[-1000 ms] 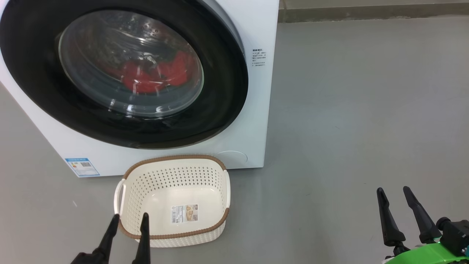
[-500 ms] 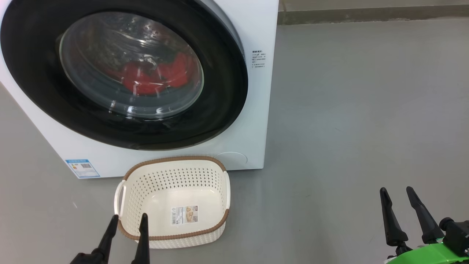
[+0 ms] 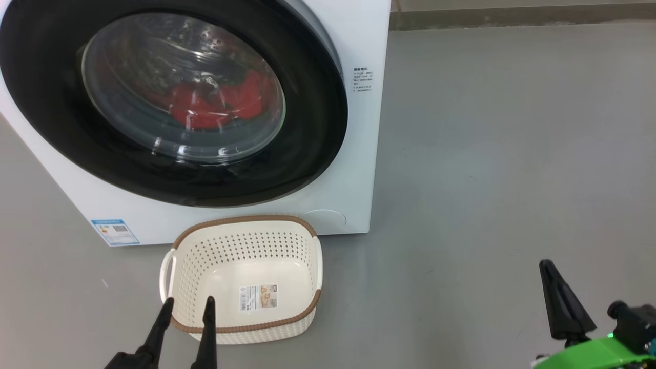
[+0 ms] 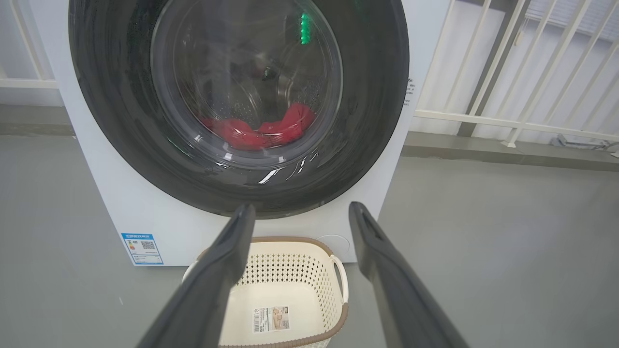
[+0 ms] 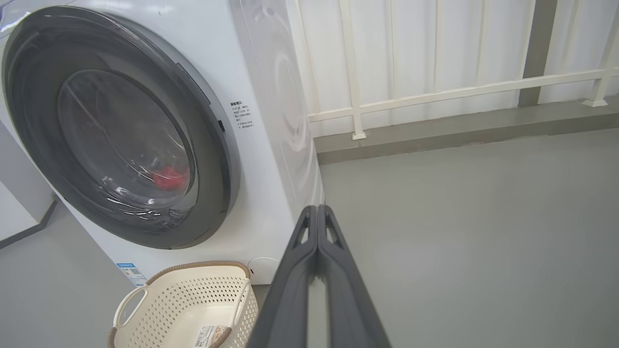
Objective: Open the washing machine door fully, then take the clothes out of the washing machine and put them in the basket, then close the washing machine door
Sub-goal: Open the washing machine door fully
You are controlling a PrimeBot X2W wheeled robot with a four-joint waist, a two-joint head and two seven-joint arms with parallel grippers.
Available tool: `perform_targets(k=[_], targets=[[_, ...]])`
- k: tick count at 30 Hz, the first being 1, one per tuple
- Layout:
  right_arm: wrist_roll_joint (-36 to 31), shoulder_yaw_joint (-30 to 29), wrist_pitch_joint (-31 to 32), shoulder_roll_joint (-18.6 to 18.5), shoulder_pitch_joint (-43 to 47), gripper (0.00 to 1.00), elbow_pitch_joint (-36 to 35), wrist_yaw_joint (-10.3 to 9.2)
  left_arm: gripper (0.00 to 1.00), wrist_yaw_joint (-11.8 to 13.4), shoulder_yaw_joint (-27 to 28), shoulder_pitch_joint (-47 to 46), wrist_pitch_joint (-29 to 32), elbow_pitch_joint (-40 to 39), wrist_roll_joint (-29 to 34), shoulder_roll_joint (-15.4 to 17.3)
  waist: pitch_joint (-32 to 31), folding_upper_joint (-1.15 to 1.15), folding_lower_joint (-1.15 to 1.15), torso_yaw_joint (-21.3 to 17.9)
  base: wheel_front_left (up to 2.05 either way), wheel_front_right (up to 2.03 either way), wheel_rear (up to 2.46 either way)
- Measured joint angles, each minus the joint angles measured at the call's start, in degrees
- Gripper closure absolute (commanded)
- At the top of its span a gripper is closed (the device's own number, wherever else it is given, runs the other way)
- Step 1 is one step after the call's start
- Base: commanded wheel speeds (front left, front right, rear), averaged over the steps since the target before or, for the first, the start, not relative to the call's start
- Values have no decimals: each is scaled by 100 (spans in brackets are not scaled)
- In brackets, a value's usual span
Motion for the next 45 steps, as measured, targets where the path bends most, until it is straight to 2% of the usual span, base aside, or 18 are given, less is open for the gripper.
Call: perform_targets(k=[4, 8, 12, 22, 32, 36, 45], targets=[[582, 210, -13, -31, -352, 100, 59, 0, 0, 24, -60, -3, 0, -29, 0, 1, 39, 0, 0, 19, 0, 0, 0], [1756, 524, -13, -45, -931, 100, 212, 0, 0, 23, -131, -30, 0, -58, 0, 3, 156, 0, 0, 47, 0, 0, 0], [2638, 845, -13, -209, -1642, 100, 354, 0, 0, 14, -257, -159, 0, -59, -1, 4, 304, 0, 0, 118, 0, 0, 0], [4116, 1397, 111, -690, -2960, 100, 535, 0, 0, 13, -475, -461, -1, -63, -156, 5, 627, 0, 0, 431, 0, 0, 0], [5959, 1524, 1414, -1055, -4294, 100, 705, 0, 0, -29, -683, -790, -1, -32, -204, 3, 1113, 0, 0, 750, 0, 0, 0], [6323, 1604, 1913, -1177, -4768, 100, 733, 0, 0, -81, -777, -926, -1, -1, -189, 3, 1317, 0, 0, 843, 0, 0, 0], [7051, 1572, 3164, -1241, -5814, 100, 1368, 0, 0, -155, -1001, -1278, -1, -7, -198, -4, 1803, 0, 0, 1035, 0, 0, 0]])
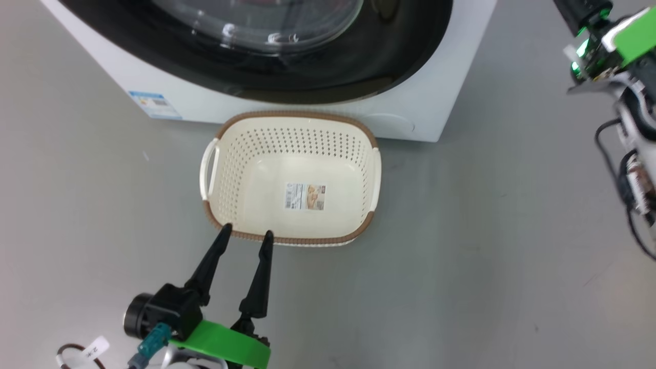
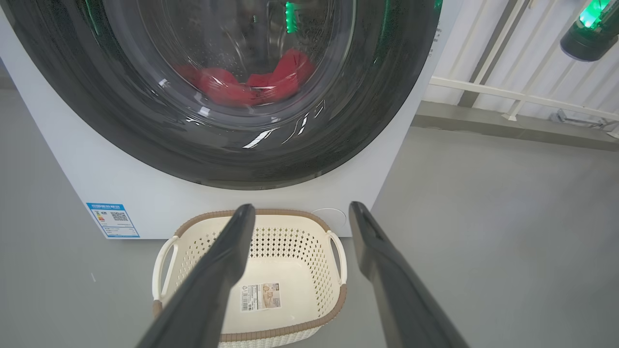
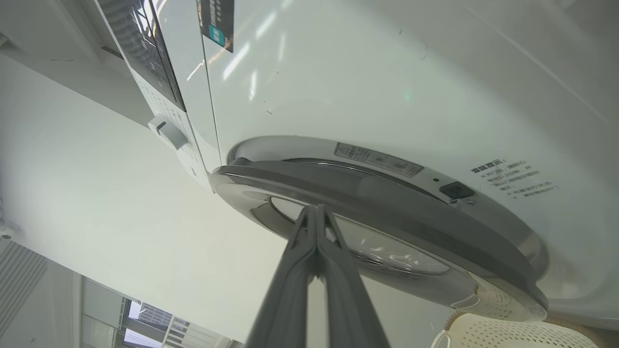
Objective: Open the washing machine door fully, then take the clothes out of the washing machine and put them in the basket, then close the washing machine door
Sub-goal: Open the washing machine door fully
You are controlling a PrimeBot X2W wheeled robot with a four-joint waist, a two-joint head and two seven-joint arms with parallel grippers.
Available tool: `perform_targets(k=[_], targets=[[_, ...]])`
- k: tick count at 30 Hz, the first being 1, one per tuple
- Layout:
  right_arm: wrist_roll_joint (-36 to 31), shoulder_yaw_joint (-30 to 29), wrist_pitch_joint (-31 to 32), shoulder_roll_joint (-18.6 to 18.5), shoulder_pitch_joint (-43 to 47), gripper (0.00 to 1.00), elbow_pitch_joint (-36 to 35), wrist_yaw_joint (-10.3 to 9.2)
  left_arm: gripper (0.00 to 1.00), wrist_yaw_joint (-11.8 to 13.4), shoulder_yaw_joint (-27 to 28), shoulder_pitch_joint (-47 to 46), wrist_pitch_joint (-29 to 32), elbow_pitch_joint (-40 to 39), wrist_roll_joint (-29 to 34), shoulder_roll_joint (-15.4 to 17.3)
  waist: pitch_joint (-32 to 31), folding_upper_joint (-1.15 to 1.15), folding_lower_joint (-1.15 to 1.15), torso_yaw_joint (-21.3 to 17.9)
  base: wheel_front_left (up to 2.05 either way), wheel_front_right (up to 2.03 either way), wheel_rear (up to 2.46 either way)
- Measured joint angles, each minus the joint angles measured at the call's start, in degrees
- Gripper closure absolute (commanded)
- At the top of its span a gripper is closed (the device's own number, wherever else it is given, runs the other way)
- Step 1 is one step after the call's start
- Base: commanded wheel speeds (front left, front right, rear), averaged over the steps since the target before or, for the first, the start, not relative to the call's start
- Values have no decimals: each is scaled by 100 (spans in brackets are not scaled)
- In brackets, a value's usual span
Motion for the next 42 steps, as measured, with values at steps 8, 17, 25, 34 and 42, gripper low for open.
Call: perform_targets(k=[8, 17, 25, 34, 42], targets=[[272, -221, 825, -179, -774, 100, 449, -1, 0, -34, -132, -195, 0, -35, -5, -4, 343, 0, 0, 217, 0, 0, 0], [100, -16, 1524, -315, -1524, 100, 1417, -1, 0, -74, -212, -387, -2, -118, -58, -8, 663, 0, 0, 436, 0, 0, 0], [186, 67, 2145, -252, -2073, 100, 2023, -1, 0, -71, -376, -415, -23, -176, -164, -10, 874, 0, 0, 595, 0, 0, 0], [214, 149, 2549, -157, -2607, 100, 2423, -1, 0, -16, -527, -584, -23, -277, -330, -13, 1102, 0, 0, 727, 0, 0, 0], [214, 203, 2728, -143, -2630, 100, 2490, -35, 0, 33, -591, -643, -23, -314, -411, -15, 1118, 0, 0, 790, 0, 0, 0]])
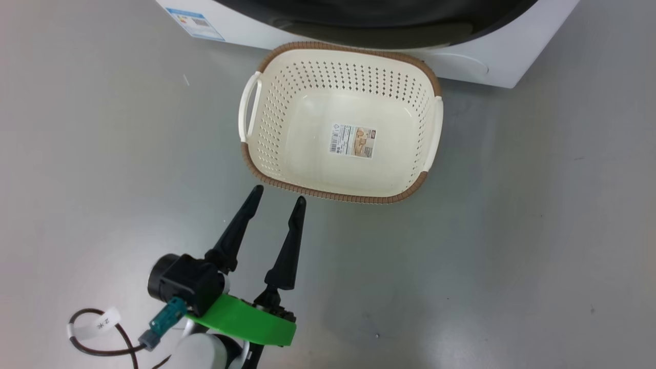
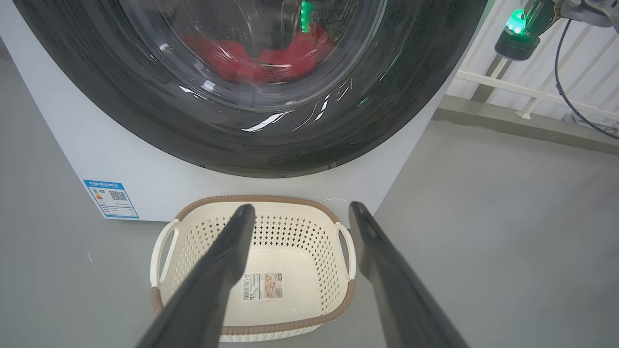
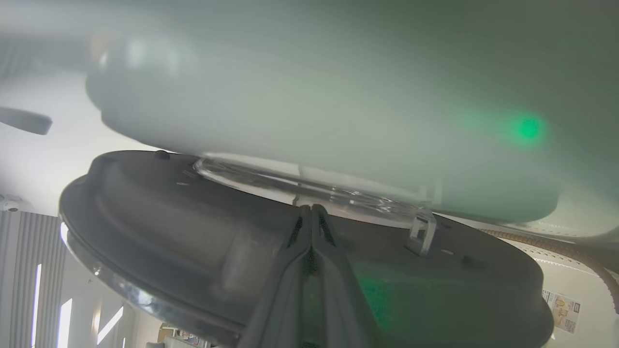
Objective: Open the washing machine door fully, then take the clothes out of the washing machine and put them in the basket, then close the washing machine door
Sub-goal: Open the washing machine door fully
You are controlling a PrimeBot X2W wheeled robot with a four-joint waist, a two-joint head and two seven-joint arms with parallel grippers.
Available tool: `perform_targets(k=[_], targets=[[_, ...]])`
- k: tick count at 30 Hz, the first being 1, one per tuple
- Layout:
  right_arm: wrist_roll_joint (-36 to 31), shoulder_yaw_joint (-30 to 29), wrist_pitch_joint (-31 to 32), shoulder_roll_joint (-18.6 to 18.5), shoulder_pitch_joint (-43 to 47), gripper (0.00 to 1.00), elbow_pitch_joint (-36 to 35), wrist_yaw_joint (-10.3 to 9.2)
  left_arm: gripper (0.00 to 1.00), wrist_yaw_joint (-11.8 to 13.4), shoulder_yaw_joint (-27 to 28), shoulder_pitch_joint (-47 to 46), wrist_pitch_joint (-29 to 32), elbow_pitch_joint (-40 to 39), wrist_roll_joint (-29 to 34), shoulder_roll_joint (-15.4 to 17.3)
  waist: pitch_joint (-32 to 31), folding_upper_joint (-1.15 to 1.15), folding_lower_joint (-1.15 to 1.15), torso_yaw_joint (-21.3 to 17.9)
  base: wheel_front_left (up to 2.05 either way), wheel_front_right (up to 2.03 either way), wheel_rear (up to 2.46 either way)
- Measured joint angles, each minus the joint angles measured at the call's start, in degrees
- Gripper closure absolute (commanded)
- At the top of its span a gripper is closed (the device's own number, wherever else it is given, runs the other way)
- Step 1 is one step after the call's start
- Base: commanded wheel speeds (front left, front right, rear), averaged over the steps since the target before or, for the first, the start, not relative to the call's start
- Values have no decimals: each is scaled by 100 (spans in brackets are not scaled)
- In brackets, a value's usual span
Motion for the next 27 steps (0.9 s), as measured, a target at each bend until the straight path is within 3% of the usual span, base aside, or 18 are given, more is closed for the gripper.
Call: perform_targets(k=[27], targets=[[-68, 202, 572, 402, 1736, 100, -1093, -12, 0, 45, -19, 300, 0, 97, 115, 5, -936, 0, 0, -270, 0, 0, 0]])
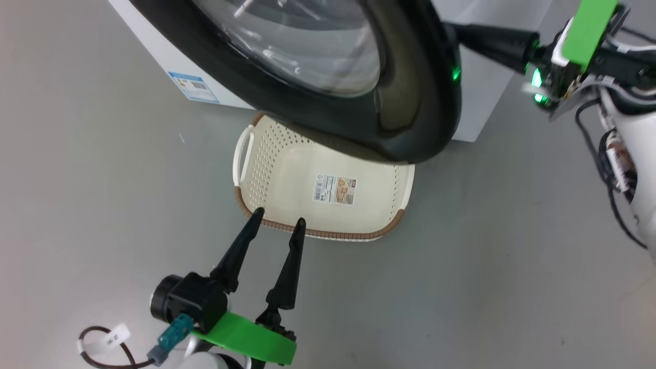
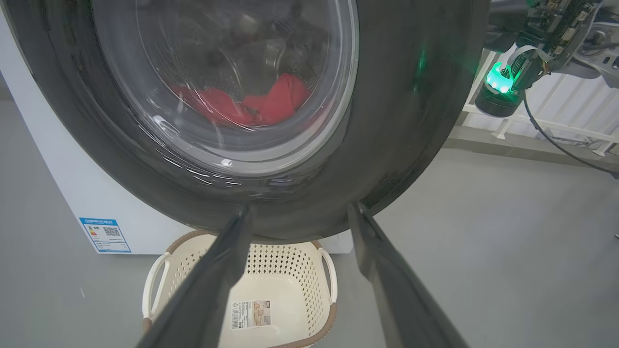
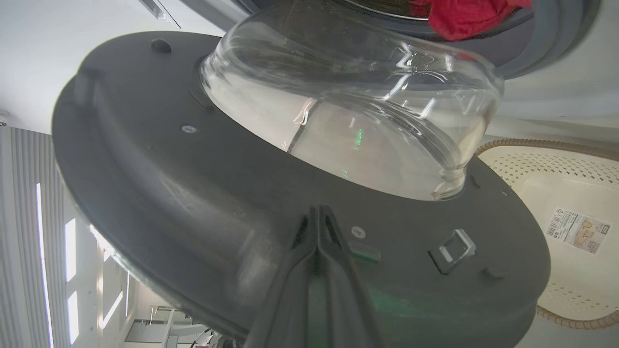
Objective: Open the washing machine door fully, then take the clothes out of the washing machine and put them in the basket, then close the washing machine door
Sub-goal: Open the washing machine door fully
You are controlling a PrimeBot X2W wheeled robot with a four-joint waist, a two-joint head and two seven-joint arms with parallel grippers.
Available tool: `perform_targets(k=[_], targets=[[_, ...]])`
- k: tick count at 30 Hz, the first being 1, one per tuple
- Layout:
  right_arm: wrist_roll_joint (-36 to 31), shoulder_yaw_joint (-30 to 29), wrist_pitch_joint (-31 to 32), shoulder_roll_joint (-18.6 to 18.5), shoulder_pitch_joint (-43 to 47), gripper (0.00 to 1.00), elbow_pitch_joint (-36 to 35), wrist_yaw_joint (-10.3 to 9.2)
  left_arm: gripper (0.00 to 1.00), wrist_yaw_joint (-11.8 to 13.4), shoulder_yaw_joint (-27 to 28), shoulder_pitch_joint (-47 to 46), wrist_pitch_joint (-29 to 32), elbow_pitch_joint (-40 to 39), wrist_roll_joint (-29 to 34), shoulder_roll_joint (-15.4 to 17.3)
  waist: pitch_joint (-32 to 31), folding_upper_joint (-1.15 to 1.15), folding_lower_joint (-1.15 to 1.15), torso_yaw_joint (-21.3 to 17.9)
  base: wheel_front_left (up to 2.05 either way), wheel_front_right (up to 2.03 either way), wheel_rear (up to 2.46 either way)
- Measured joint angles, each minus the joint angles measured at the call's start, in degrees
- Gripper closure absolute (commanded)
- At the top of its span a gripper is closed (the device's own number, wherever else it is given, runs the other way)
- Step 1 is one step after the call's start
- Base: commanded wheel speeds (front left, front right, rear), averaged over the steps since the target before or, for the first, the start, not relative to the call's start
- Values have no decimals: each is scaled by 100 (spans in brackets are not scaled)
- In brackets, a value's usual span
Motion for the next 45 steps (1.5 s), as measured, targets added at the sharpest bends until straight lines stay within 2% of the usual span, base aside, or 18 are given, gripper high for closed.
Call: perform_targets(k=[14, 26, 45], targets=[[-102, 53, 137, 216, 967, 100, -486, 0, 0, 0, 11, 455, 0, 48, 51, 4, -587, 0, 0, 125, 0, 0, 0], [-350, 218, 130, 515, 1698, 100, -925, 0, 0, 55, 26, 723, 0, 54, 52, 13, -992, 0, 0, 511, 0, 0, 0], [-458, 501, 120, 881, 2150, 100, -1148, 0, 0, 209, 93, 910, 0, 44, 49, 19, -1274, 0, 0, 1160, 0, 0, 0]])
